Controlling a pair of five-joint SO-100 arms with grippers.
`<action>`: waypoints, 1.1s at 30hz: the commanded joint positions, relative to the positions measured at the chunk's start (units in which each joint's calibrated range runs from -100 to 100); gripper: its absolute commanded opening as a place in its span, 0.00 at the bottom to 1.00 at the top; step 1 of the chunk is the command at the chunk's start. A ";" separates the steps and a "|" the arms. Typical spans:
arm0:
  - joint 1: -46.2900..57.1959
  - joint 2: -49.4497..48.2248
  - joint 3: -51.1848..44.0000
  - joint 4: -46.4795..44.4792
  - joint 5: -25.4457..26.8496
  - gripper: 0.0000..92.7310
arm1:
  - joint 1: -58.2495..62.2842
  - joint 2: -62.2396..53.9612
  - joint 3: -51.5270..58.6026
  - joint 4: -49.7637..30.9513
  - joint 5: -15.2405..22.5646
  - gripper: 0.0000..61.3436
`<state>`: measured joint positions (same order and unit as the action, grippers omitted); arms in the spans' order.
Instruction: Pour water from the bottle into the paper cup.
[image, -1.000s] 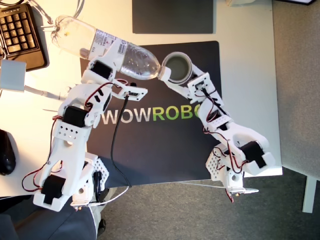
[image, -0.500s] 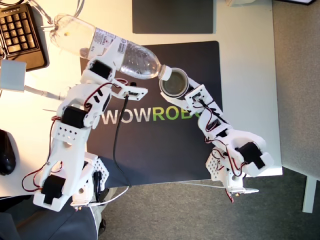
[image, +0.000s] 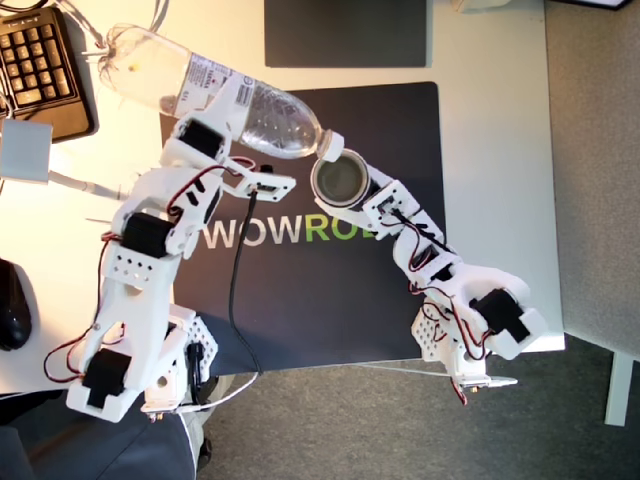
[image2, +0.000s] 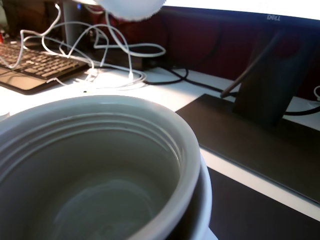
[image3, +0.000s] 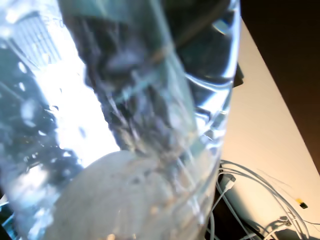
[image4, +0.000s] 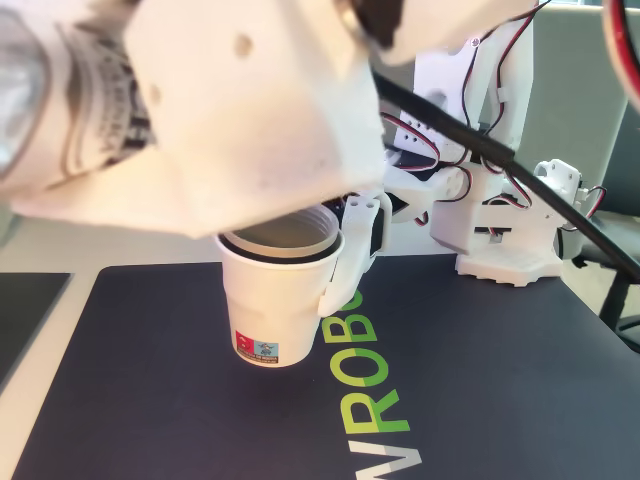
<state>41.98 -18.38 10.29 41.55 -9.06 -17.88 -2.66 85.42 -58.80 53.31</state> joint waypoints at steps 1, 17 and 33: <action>0.69 -0.91 -9.06 0.03 -0.29 0.00 | -0.11 -4.00 -1.41 -2.23 -0.05 0.00; 1.08 -0.04 -8.51 -0.05 -0.34 0.00 | -2.86 0.47 -3.41 -5.42 -0.05 0.00; 1.08 0.66 -8.51 -0.05 -0.34 0.00 | -0.11 3.65 -12.13 3.16 1.51 0.00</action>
<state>42.63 -17.33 10.19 41.72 -9.06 -19.18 2.40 79.75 -56.85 54.48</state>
